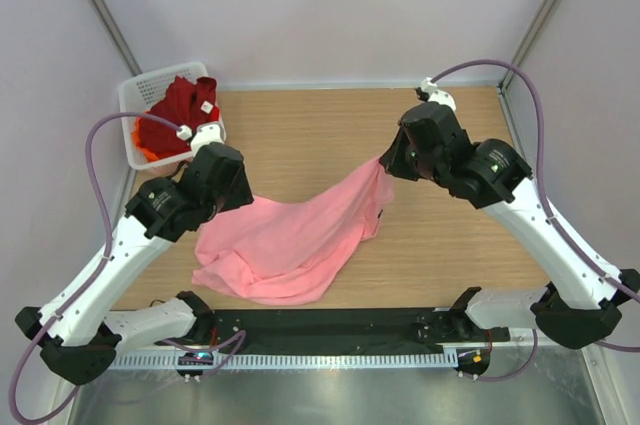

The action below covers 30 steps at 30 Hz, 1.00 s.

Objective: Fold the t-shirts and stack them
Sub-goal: Flatten the tshirt out

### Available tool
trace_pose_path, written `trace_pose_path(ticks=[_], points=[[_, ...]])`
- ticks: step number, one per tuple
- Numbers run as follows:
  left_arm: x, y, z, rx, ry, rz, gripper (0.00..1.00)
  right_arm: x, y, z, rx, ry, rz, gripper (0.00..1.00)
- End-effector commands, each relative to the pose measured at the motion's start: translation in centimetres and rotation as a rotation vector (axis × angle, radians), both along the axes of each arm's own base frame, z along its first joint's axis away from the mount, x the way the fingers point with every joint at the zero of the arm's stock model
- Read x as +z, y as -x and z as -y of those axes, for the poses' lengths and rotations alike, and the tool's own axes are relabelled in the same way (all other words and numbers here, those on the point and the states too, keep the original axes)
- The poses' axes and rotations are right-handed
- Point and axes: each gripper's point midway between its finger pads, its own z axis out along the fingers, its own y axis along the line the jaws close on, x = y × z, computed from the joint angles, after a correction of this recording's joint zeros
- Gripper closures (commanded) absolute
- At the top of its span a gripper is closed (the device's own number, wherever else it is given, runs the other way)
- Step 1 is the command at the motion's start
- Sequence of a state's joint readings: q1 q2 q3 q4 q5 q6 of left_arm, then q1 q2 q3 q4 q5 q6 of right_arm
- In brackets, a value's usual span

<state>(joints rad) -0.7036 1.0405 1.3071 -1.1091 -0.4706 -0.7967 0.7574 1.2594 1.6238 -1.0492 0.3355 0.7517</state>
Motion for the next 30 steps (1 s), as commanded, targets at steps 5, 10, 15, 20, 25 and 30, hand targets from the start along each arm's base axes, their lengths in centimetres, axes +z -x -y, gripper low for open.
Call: trace_pose_path(ticks=[5,10,15,20,25,30], points=[[1.8,-1.4,-0.6,0.011,-0.044,0.074,0.48,3.9,0.1,0.8,-0.020,-0.106,0.132,0.99],[1.0,-1.4,-0.8,0.006,-0.077,0.048,0.49,3.6,-6.9,-0.7,-0.038,-0.049,0.203,0.99],[-1.8,-1.1,0.4,-0.031,-0.084,-0.058,0.50,1.0,-17.3,-0.4,-0.091,0.026,0.165,0.97],[-6.4,0.6,0.9,-0.022,-0.110,-0.249,0.51,-6.0,-20.4,0.5,-0.037,0.191,-0.079,0.41],[-8.8,1.6,1.6,-0.030,-0.058,-0.300,0.47,-7.6,-14.6,1.0,0.056,0.204,-0.191,0.35],[-11.1,2.2,2.4,-0.030,-0.013,-0.378,0.34,-14.5,-4.2,1.3,0.145,0.164,-0.375,0.33]])
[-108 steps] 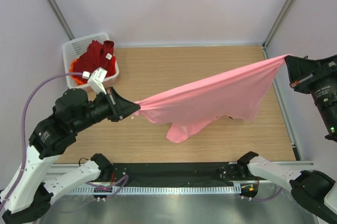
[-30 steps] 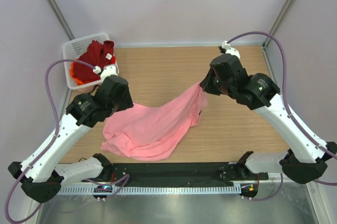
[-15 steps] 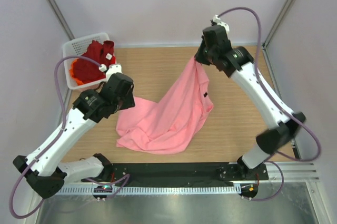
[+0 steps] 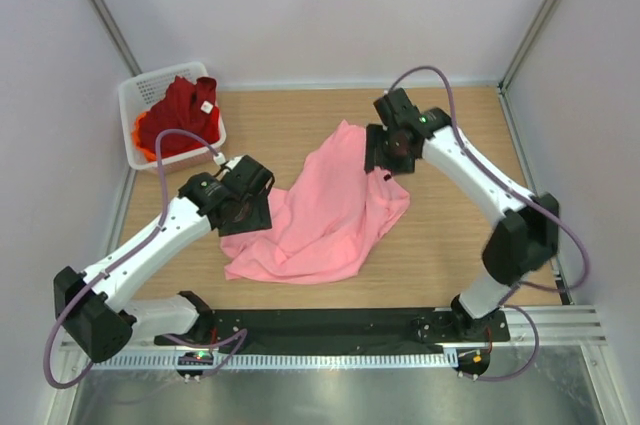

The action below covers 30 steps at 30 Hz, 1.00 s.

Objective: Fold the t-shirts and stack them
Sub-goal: Flatten the tshirt out

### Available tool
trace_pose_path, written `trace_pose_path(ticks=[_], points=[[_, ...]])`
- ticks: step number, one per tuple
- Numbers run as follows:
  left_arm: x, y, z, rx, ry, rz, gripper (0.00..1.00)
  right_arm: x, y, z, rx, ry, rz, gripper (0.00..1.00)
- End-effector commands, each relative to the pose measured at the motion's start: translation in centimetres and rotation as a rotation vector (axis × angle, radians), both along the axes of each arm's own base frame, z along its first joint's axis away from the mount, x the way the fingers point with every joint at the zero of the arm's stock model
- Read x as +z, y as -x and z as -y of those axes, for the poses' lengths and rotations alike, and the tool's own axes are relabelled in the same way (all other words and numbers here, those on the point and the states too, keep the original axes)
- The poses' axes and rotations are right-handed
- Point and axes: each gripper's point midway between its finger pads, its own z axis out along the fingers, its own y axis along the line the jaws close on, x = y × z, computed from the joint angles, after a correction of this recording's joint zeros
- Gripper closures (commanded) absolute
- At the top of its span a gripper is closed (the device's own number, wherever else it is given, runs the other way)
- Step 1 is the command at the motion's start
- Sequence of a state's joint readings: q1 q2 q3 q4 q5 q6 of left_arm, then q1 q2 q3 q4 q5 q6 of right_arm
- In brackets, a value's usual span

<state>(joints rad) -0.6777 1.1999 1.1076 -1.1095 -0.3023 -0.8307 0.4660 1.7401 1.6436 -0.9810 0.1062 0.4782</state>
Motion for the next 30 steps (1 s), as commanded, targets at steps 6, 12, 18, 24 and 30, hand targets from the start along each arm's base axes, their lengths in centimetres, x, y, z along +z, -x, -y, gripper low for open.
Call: trace_pose_path(ticks=[6,12,18,24,30], points=[[-3.1,1.8,0.7,0.072,0.092,-0.110,0.30,-4.9,14.4,-0.4,0.044,-0.204,-0.134,0.50],[-5.0,2.5,0.6,0.099,0.124,-0.137,0.35,-7.7,16.8,-1.1,0.037,-0.310,-0.186,0.59],[-8.0,1.7,0.6,0.087,0.088,-0.189,0.37,-9.9,17.0,-2.7,0.051,-0.381,-0.237,0.41],[-10.0,1.2,0.6,0.071,0.076,-0.210,0.63,-11.8,16.0,-3.0,0.057,-0.338,-0.265,0.41],[-8.4,0.5,0.0,0.062,0.056,-0.167,1.00,-12.1,16.0,-2.8,0.067,-0.316,-0.274,0.44]])
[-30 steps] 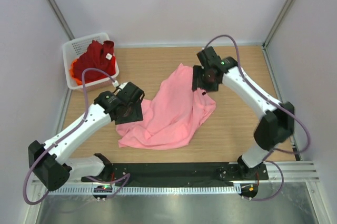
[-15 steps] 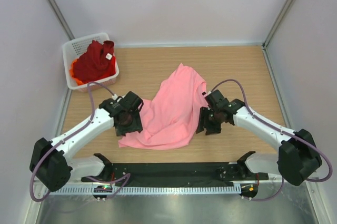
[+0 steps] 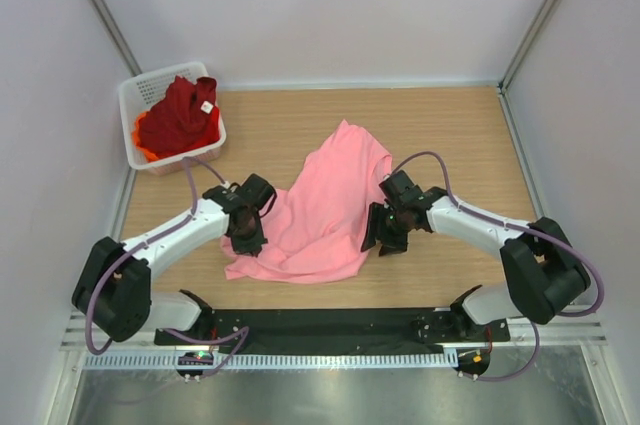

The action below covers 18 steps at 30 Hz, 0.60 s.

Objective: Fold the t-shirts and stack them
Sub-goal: Flatten the tshirt out

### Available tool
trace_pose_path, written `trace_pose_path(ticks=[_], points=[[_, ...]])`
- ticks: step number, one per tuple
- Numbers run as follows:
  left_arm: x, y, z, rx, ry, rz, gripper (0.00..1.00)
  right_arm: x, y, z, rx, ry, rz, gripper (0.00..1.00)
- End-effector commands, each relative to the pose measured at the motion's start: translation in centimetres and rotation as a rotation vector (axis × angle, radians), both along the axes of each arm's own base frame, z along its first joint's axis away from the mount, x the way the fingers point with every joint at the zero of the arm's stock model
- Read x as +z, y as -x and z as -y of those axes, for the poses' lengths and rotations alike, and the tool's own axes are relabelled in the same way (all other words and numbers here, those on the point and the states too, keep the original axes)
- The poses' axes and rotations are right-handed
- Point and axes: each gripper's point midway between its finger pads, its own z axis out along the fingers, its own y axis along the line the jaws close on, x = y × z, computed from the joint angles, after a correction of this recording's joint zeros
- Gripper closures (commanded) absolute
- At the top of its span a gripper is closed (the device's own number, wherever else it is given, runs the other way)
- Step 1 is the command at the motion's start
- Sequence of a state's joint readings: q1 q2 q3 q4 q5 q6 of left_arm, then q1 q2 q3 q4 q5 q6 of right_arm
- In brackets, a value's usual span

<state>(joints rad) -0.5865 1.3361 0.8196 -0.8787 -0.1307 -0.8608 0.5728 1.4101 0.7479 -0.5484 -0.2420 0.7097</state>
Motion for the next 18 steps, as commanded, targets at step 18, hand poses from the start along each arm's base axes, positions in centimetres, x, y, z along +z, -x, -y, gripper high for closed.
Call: trace_pose_path(ticks=[18], points=[[12.9,-2.5,-2.7,0.122,0.050,0.387,1.00,3.1,-2.3,0.6,-0.050,-0.004,0.116,0.68]])
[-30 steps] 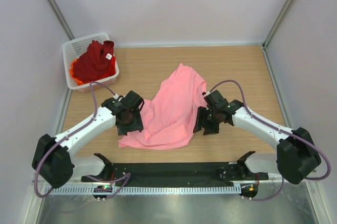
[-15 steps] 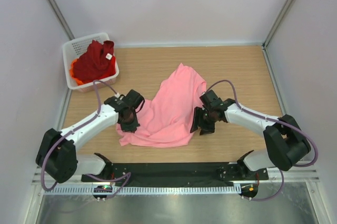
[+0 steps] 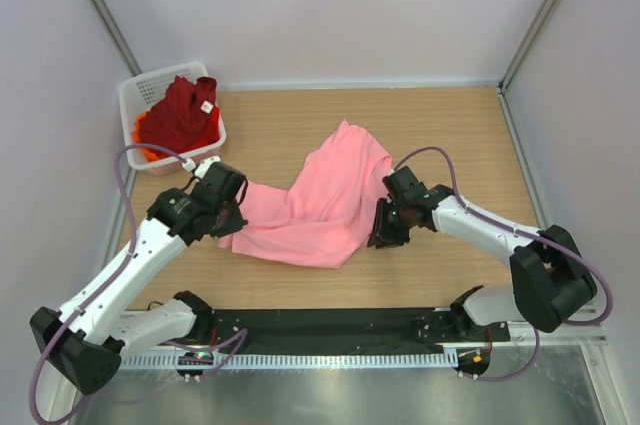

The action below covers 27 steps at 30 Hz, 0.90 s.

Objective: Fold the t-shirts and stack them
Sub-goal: Flatten the tshirt out

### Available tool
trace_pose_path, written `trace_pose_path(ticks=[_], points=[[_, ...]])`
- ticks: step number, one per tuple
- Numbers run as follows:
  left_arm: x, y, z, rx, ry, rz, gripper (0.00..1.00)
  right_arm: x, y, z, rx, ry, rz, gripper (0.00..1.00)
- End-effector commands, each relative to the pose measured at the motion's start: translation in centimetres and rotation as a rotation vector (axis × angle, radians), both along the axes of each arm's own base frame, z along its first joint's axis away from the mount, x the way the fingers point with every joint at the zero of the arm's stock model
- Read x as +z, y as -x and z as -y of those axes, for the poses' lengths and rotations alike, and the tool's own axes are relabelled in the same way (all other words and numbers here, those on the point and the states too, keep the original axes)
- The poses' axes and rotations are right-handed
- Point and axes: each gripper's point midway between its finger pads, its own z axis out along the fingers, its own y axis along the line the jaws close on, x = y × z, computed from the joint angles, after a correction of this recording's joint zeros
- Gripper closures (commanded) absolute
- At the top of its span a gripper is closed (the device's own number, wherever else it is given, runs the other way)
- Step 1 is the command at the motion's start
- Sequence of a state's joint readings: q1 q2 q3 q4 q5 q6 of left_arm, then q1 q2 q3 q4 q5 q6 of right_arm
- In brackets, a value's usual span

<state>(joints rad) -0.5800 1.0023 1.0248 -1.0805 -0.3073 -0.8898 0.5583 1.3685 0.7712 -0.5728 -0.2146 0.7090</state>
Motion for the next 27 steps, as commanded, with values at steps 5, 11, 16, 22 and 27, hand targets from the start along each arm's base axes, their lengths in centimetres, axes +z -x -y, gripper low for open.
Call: trace_pose_path(ticks=[5,11,16,22,27], points=[[0.8,-0.7,0.5,0.019,0.024,0.017,1.00,0.1,-1.9,-0.1,-0.037,0.003,0.064,0.83],[0.2,-0.5,0.9,0.007,0.037,-0.003,1.00,-0.8,-3.4,-0.7,-0.026,0.019,0.074,0.77],[-0.1,-0.2,0.8,0.005,0.041,-0.013,1.00,-0.9,-4.0,-0.7,-0.030,0.031,0.087,0.64],[-0.2,0.0,0.8,0.005,0.049,-0.012,1.00,-1.4,-4.5,-1.5,-0.036,0.011,0.076,0.60],[-0.1,0.0,0.7,0.003,0.043,-0.011,1.00,-2.3,-4.7,-1.5,-0.044,0.027,0.052,0.63]])
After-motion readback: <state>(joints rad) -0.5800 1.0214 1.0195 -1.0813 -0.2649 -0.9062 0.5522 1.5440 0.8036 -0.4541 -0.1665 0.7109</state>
